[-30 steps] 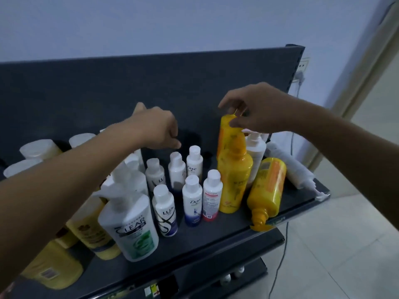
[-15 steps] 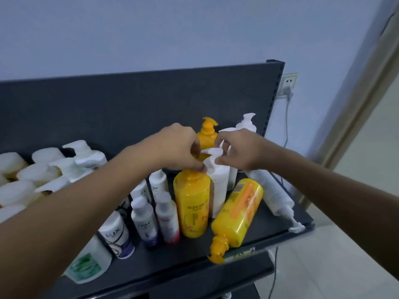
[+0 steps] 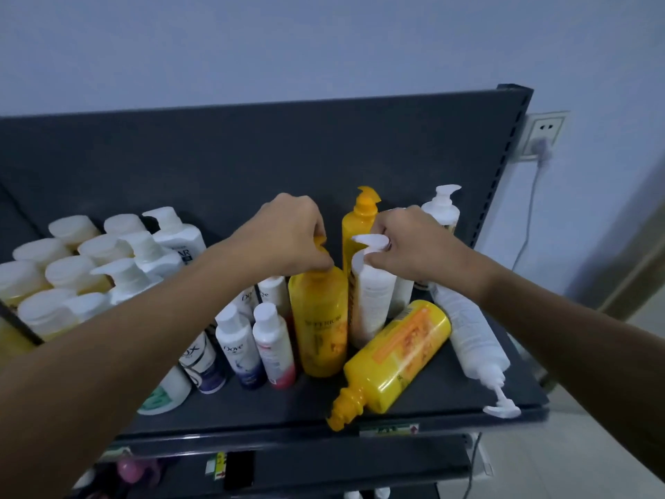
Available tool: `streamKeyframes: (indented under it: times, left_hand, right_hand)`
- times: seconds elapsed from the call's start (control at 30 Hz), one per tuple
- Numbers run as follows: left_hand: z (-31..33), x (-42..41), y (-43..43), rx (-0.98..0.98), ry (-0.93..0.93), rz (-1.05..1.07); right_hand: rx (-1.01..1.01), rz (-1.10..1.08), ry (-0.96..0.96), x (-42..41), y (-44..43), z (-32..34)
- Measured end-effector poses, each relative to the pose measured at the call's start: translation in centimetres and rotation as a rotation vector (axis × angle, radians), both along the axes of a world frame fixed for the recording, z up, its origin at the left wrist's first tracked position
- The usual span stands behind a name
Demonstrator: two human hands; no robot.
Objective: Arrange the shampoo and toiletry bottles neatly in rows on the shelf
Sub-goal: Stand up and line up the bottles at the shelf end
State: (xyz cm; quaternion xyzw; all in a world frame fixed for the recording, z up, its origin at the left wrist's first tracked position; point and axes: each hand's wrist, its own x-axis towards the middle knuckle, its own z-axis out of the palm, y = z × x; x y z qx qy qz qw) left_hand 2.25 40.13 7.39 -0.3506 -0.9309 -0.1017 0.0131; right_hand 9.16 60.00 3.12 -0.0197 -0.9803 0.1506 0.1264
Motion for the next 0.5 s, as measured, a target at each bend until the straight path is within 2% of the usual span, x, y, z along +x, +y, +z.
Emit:
streamKeyframes:
  times: [0.23,0.4,0.47,0.5]
  left_hand:
    - [-0.4,-1.7,1.8,-0.034,0.069,0.010]
    - [-0.5,-2.1,2.4,-0.137,0.061,0.056]
    - [-0.8,-0.4,2.9,-0.205,0.375,0.056]
    - [-1.4,0.9,3.1,-0.146,0.545,0.020]
  right_hand:
    - [-0.042,-0.011,0.125,1.3,2.3,0.7]
    - [-0.049,0.013,0.193,2.0,2.7,4.8]
    - [-0.042,0.003,0.223,3.0,2.8,7.1]
    - [-0.029,-0.003,0.239,3.5,3.0,8.1]
